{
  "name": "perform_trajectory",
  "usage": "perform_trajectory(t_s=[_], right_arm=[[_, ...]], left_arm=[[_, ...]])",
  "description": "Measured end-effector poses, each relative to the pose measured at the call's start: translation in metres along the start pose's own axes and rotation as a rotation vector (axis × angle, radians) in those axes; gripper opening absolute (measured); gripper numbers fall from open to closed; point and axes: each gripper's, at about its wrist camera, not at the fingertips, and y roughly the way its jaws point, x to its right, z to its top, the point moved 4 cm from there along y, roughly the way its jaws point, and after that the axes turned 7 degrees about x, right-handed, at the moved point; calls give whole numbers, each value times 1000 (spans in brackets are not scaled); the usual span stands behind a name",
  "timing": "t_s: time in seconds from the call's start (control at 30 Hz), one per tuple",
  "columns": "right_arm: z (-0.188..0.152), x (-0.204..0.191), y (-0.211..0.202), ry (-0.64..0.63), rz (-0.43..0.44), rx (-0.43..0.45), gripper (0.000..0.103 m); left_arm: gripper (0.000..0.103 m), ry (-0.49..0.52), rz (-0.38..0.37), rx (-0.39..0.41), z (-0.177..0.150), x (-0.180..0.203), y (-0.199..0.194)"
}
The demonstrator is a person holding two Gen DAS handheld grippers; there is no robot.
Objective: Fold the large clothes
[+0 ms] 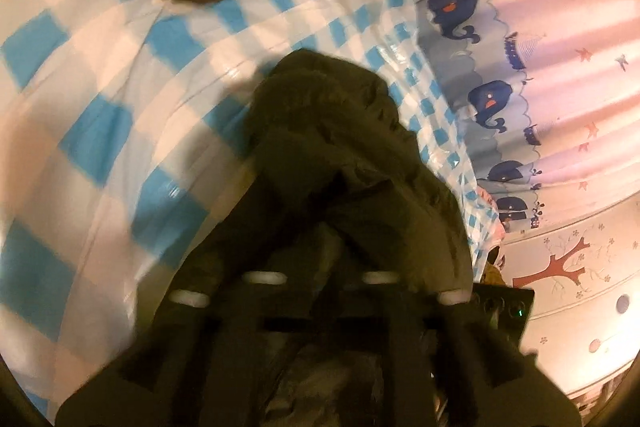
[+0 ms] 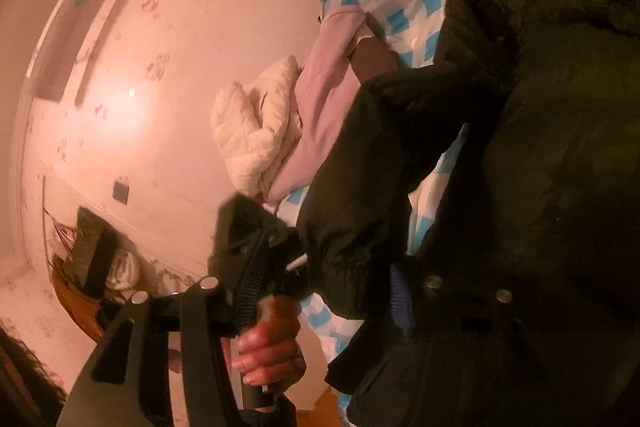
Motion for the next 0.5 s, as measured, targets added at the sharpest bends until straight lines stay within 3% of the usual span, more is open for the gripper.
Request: perform_trajectory(t_s=[0.03, 0.07, 0.17, 0.27, 0.37, 0.43, 0.5], right_arm=[[1, 3, 0, 13, 7, -1, 54], [2, 4, 0, 21, 18, -7, 50], [2, 2, 2, 43, 73, -12, 28], [4, -2, 5, 98, 160, 6, 27], [6, -6, 8, 170, 252, 42, 27], [2, -10, 12, 169, 261, 40, 27], [-4, -13, 16, 139, 228, 16, 27]], left_arm=[[96, -44, 20, 5, -2, -9, -4], [96, -84, 31, 40, -3, -20, -11], [96, -73, 29, -2, -7, -31, -14], [96, -67, 14, -42, -15, -33, -13], [96, -100, -78, -57, -22, -28, -12], [96, -165, -186, -58, -25, -26, -13], [96, -196, -233, -23, -25, -25, -17]])
